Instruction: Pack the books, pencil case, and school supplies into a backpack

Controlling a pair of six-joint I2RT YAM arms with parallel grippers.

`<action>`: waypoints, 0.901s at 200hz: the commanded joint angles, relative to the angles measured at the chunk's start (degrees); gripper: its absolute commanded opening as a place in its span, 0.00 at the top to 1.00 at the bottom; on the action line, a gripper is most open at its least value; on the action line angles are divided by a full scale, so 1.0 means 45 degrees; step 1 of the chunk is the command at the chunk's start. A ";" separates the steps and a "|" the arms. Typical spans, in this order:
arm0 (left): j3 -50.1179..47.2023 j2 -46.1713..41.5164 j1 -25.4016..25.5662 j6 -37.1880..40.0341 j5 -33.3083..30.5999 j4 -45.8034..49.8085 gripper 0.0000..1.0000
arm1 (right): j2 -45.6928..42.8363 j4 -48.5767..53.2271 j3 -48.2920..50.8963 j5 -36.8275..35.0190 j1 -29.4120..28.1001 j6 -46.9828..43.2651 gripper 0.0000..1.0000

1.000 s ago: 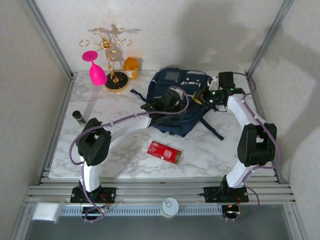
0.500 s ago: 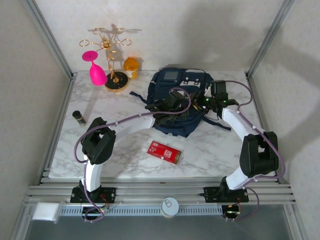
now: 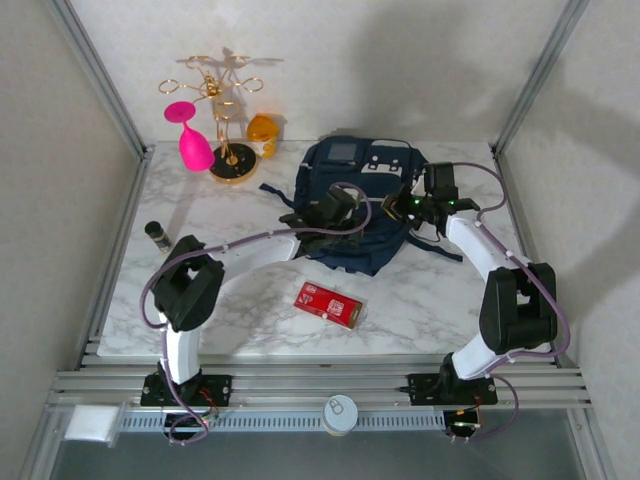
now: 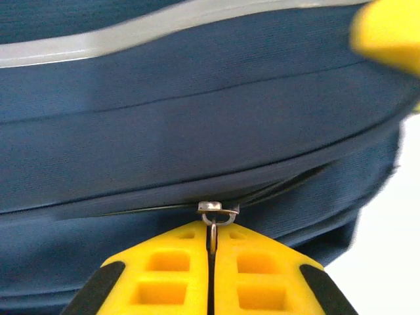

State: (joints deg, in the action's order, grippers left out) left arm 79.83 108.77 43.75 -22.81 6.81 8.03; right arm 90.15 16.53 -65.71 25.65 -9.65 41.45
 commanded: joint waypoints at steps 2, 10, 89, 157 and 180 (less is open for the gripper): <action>-0.1558 -0.1129 -0.1322 0.1830 0.0108 0.0879 1.00 | -0.0454 0.0282 -0.0413 0.0637 0.1875 -0.1555 1.00; -0.1807 -0.1183 -0.1791 0.2004 0.0123 0.0828 1.00 | -0.0355 0.0448 -0.0533 0.0983 0.2279 -0.1673 1.00; -0.1986 -0.1105 -0.1797 0.1416 0.1560 -0.0981 1.00 | -0.1121 -0.0242 -0.0203 -0.0190 0.0292 0.0732 0.52; -0.1842 -0.1220 -0.1203 0.1130 0.0288 -0.0737 1.00 | -0.0598 -0.0634 -0.0220 -0.0420 0.0523 0.0504 0.88; -0.1843 -0.1121 -0.1666 0.1338 -0.0803 -0.0212 1.00 | -0.0213 0.0123 -0.0746 -0.0563 0.1046 -0.0530 0.96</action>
State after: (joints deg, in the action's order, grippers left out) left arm 71.40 105.25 37.74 -17.15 9.30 4.86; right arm 87.61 16.12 -64.99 24.12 -7.66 44.93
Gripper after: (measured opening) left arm 0.061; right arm 0.083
